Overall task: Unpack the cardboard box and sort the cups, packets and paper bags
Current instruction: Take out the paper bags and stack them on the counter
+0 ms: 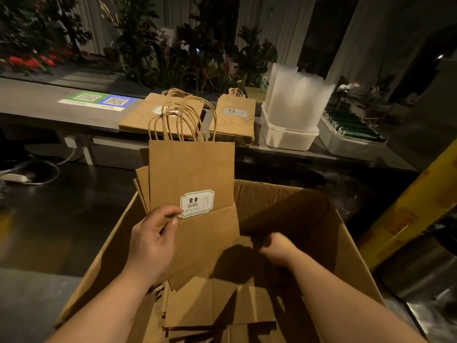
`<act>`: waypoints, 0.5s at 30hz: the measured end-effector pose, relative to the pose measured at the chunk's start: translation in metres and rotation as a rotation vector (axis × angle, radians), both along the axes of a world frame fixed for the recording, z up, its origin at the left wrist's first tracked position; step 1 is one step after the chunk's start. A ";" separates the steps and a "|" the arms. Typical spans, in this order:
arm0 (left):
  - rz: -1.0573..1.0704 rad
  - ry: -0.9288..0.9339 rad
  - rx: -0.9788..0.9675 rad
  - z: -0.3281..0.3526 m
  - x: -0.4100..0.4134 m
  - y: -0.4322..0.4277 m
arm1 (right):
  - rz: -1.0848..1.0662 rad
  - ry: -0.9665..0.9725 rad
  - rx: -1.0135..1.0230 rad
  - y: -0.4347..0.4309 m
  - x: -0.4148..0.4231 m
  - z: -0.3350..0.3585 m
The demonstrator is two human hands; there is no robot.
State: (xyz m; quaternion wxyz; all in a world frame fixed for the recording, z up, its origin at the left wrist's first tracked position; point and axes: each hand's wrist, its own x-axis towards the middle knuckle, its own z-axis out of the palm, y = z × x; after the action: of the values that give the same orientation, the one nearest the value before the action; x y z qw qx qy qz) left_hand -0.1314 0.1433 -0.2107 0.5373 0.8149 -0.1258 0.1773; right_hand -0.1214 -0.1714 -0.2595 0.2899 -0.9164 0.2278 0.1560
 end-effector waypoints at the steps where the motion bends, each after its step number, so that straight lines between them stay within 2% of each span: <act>1: 0.015 -0.025 0.009 -0.001 0.000 0.000 | 0.027 0.079 -0.080 -0.003 -0.005 -0.010; 3: 0.035 -0.070 0.011 -0.002 0.000 0.002 | 0.072 0.173 -0.214 -0.005 -0.012 -0.026; 6: 0.051 -0.095 0.042 -0.002 -0.001 0.003 | 0.139 0.212 -0.401 0.000 -0.013 -0.030; 8: 0.054 -0.082 0.054 -0.004 -0.001 0.003 | 0.176 0.194 -0.411 0.001 -0.011 -0.025; 10: 0.054 -0.081 0.065 -0.004 0.001 0.002 | 0.133 0.150 -0.242 -0.002 -0.006 -0.018; 12: 0.051 -0.074 0.085 -0.005 0.003 0.002 | 0.091 0.137 0.026 -0.004 -0.005 0.000; 15: 0.035 -0.053 0.092 -0.005 0.005 0.003 | 0.132 0.114 0.244 -0.011 -0.004 0.029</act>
State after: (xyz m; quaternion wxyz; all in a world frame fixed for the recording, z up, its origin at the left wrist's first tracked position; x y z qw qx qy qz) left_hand -0.1263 0.1459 -0.2153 0.4927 0.8358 -0.1338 0.2019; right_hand -0.1254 -0.1825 -0.2309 0.3746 -0.8770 0.1625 0.2531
